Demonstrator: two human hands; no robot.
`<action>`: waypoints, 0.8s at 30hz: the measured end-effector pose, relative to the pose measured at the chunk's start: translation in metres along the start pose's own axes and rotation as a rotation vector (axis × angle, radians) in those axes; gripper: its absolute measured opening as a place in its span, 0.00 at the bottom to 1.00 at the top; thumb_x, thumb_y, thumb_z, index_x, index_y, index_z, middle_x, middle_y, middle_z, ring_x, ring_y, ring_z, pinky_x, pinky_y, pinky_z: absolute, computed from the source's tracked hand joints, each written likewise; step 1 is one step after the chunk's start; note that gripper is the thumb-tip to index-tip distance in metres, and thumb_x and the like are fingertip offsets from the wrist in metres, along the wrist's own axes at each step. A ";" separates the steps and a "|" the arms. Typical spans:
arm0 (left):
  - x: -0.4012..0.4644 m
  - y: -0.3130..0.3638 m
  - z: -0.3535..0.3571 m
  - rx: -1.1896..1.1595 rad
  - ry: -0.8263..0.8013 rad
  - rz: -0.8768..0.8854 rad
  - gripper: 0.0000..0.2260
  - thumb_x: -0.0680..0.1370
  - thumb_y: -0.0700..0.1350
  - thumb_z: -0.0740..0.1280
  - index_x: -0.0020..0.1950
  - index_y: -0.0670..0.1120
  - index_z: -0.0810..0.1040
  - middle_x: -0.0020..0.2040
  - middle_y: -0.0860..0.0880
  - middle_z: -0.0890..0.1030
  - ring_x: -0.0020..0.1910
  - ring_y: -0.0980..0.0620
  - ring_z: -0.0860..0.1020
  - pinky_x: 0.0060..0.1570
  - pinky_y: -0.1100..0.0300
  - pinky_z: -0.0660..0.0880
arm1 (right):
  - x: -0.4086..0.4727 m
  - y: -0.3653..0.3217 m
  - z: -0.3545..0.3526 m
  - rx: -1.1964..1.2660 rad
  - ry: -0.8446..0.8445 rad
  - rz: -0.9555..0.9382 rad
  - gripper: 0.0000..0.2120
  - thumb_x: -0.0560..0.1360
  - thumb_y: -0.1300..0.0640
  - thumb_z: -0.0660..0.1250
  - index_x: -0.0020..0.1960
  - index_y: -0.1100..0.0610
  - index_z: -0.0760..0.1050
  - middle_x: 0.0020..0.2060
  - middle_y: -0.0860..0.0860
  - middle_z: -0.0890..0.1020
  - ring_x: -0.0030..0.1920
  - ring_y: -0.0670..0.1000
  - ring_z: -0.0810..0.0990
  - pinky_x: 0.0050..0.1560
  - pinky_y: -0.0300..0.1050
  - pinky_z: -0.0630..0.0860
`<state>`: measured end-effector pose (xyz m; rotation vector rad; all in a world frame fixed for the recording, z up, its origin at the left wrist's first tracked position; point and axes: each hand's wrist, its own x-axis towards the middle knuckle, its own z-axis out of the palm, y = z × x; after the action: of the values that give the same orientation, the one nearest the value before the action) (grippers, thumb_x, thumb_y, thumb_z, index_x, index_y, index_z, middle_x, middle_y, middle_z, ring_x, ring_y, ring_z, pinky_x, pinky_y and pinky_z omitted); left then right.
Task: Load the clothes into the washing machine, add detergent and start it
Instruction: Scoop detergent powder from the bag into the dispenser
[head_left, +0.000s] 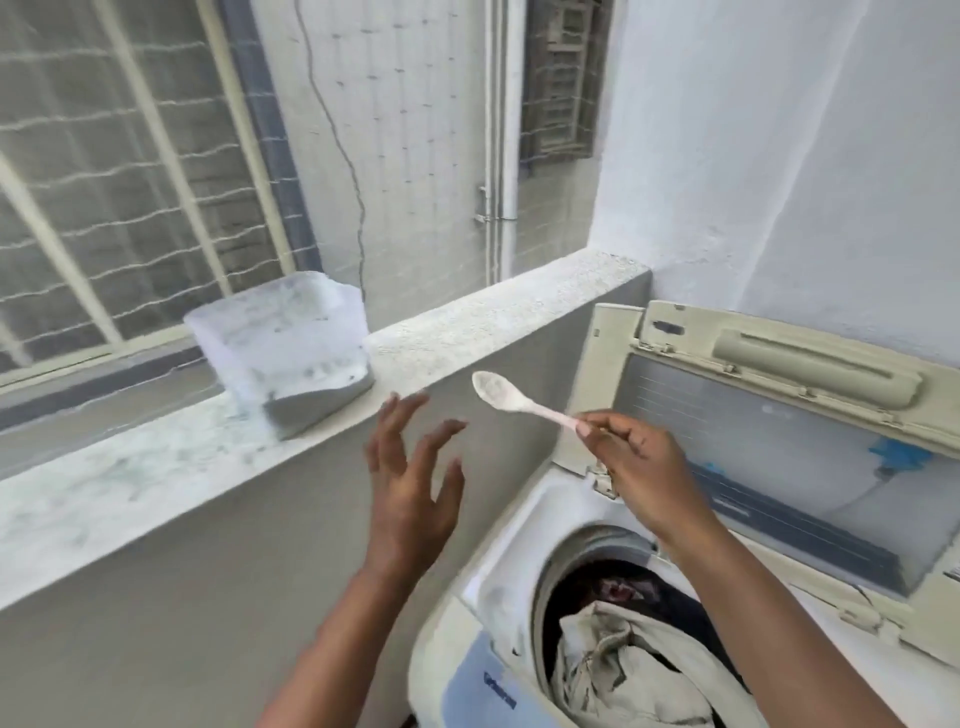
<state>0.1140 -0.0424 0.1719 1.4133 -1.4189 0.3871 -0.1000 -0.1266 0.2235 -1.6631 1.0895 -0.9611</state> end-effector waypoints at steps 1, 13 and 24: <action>0.006 -0.006 -0.017 0.042 0.067 0.013 0.16 0.75 0.41 0.67 0.61 0.49 0.73 0.70 0.43 0.65 0.74 0.39 0.60 0.74 0.49 0.57 | 0.001 -0.012 0.010 0.006 -0.020 -0.038 0.06 0.79 0.53 0.67 0.49 0.47 0.83 0.25 0.45 0.70 0.27 0.49 0.65 0.33 0.47 0.62; 0.053 -0.111 -0.129 -0.017 0.075 -0.527 0.49 0.67 0.60 0.76 0.78 0.52 0.50 0.77 0.52 0.53 0.76 0.55 0.53 0.75 0.52 0.55 | 0.016 -0.120 0.096 -0.272 0.029 -0.470 0.06 0.79 0.49 0.66 0.49 0.46 0.81 0.30 0.45 0.79 0.34 0.47 0.76 0.35 0.43 0.70; 0.057 -0.122 -0.128 -0.152 -0.110 -0.557 0.50 0.61 0.48 0.82 0.74 0.62 0.55 0.68 0.58 0.63 0.69 0.58 0.64 0.70 0.57 0.64 | 0.023 -0.136 0.147 -0.694 0.142 -0.661 0.10 0.81 0.50 0.59 0.57 0.48 0.77 0.42 0.50 0.81 0.41 0.57 0.78 0.36 0.45 0.64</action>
<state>0.2893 0.0006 0.2173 1.6455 -1.0514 -0.1546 0.0755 -0.0819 0.3124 -2.6635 1.0440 -1.1972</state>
